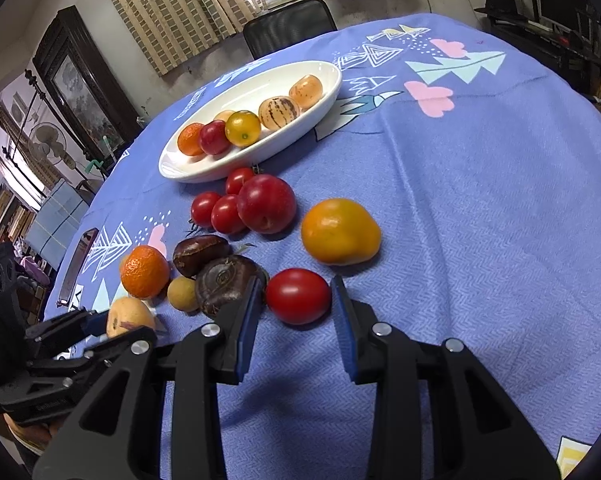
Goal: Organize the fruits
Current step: 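Carry the red tomato and pale spotted fruit onto the white plate and open both tools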
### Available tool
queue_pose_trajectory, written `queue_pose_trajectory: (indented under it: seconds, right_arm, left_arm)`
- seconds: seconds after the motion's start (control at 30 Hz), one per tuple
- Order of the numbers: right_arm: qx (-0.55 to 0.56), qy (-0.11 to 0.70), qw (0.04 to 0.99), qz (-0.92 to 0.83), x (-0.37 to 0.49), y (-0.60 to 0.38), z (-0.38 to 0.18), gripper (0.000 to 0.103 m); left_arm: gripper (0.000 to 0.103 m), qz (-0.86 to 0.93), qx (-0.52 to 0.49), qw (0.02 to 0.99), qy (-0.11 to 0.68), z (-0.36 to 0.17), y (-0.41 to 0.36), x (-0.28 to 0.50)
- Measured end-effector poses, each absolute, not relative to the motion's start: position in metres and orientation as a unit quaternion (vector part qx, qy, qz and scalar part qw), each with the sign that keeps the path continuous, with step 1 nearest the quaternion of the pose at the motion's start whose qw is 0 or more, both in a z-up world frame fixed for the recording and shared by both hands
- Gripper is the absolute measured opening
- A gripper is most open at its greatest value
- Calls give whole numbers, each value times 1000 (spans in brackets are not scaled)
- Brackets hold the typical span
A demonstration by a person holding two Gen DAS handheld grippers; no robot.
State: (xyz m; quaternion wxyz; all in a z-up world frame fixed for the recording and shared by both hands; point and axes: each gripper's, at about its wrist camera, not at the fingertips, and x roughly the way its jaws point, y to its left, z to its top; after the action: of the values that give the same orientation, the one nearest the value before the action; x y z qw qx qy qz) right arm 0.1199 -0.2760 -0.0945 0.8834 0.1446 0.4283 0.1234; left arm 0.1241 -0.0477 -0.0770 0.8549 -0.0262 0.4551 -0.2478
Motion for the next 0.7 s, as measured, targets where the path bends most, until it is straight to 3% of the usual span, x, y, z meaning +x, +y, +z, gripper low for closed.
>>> queue_pose_trajectory:
  seconds: [0.23, 0.43, 0.7]
  right_arm:
    - [126, 394, 897, 156, 128, -266, -51, 35]
    - [88, 352, 918, 163, 189, -244, -7, 35]
    - [100, 359, 918, 133, 280, -232, -17, 35]
  left_arm:
    - [47, -246, -20, 871, 425, -43, -33, 130]
    - [47, -229, -14, 883, 409, -12, -33, 176]
    - [47, -172, -29, 904, 391, 0, -41, 278]
